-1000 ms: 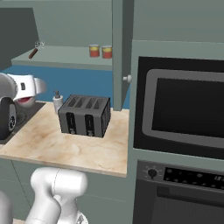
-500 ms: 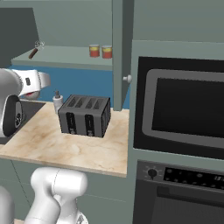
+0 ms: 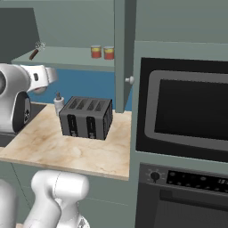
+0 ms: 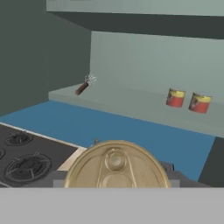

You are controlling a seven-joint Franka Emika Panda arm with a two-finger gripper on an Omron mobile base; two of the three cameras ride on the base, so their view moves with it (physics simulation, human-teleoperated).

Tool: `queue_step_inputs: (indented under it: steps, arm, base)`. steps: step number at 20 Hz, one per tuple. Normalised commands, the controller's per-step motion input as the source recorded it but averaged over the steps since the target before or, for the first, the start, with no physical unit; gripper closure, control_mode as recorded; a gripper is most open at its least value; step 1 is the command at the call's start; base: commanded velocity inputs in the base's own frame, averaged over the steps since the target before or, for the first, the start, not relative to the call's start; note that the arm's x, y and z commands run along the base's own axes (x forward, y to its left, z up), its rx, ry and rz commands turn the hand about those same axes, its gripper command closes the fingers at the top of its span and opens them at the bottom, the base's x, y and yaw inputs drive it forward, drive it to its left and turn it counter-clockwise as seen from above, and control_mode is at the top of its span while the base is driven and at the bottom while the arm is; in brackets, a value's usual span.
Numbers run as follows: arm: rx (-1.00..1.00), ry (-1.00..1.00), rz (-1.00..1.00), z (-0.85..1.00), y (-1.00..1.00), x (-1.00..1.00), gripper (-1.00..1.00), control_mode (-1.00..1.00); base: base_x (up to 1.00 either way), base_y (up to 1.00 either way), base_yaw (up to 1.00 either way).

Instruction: Pick the cans from the counter and place them in their designated side in the cabinet.

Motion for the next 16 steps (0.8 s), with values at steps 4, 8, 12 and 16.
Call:
queue_step_inputs:
  steps: [4, 8, 12, 16]
  arm:
    - [0.0, -0.02, 0.0, 0.04, -0.05, 0.29, 1.0, -1.0]
    - [0.0, 0.0, 0.0, 0.06, -0.01, 0.39, 1.0, -1.0]
    - [0.0, 0.0, 0.0, 0.09, -0.08, 0.4, 1.0, -1.0]
    - [0.0, 0.0, 0.0, 0.08, -0.09, 0.42, 1.0, -1.0]
  base:
    - [0.0, 0.0, 0.0]
    - [0.0, 0.0, 0.0]
    - [0.0, 0.0, 0.0]
    - [0.0, 0.0, 0.0]
